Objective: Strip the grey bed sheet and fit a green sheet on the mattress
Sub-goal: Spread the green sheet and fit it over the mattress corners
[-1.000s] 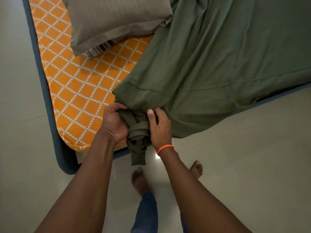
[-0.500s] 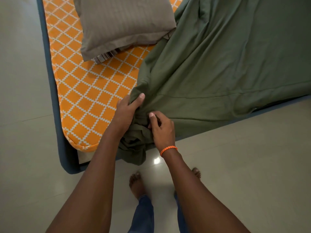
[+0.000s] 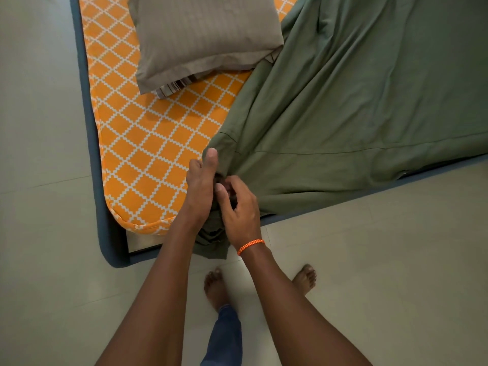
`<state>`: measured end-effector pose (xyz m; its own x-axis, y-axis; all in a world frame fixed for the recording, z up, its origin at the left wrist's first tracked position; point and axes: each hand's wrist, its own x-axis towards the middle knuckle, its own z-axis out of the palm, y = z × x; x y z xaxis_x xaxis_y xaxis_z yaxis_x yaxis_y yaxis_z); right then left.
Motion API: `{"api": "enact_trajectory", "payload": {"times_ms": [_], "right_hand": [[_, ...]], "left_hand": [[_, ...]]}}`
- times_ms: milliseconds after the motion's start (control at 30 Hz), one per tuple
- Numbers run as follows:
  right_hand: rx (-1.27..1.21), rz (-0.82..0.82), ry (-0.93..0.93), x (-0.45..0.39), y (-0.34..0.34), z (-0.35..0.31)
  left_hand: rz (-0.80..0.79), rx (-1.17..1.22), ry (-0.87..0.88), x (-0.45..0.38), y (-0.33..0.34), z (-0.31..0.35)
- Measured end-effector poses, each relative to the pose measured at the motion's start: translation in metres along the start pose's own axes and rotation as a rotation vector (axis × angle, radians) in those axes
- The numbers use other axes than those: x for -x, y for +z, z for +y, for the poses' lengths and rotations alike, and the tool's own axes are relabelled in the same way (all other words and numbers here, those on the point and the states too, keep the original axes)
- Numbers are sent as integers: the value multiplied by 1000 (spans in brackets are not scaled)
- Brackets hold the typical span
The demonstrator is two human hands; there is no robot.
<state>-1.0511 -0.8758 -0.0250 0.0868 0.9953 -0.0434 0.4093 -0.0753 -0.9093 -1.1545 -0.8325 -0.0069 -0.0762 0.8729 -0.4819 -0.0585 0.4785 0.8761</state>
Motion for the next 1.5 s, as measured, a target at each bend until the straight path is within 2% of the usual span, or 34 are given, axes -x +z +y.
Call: {"api": "enact_trajectory", "payload": {"times_ms": [67, 133, 200, 267, 367, 467, 533, 667, 767, 900, 1000, 1167, 1333, 1500], "right_hand": [[-62, 28, 24, 3, -1, -5], [-76, 88, 35, 3, 0, -11], [-14, 165, 27, 0, 1, -15], [58, 246, 49, -1, -1, -16], [-28, 311, 150, -2, -5, -16], [-134, 307, 295, -5, -5, -20], [-65, 299, 344, -8, -6, -17], [-58, 378, 329, -10, -10, -6], [-50, 459, 299, -6, -16, -5], [-22, 517, 233, -4, -24, -5], [-19, 506, 201, -4, -26, -3], [-8, 589, 212, -3, -26, -4], [117, 617, 171, 0, -31, -26], [27, 604, 12, -13, -41, -70]], "left_hand": [[-33, 30, -52, 6, 3, 4], [21, -1, -70, 9, 6, 6], [42, -114, 2, 10, 6, 4], [-22, -186, 42, 10, 5, 3], [-48, -106, 86, 8, 1, -3], [-37, -35, 21, 4, 2, -9], [-57, -85, -50, 0, 0, -14], [-85, -232, -108, 1, 2, -18], [-151, -115, -138, 3, 6, -21], [-85, -147, -11, 14, 6, -31], [-26, -22, 18, 17, 8, -36], [88, -12, 176, 20, 15, -30], [140, -109, 352, 30, 8, 0], [152, -117, 447, 40, -6, 51]]}}
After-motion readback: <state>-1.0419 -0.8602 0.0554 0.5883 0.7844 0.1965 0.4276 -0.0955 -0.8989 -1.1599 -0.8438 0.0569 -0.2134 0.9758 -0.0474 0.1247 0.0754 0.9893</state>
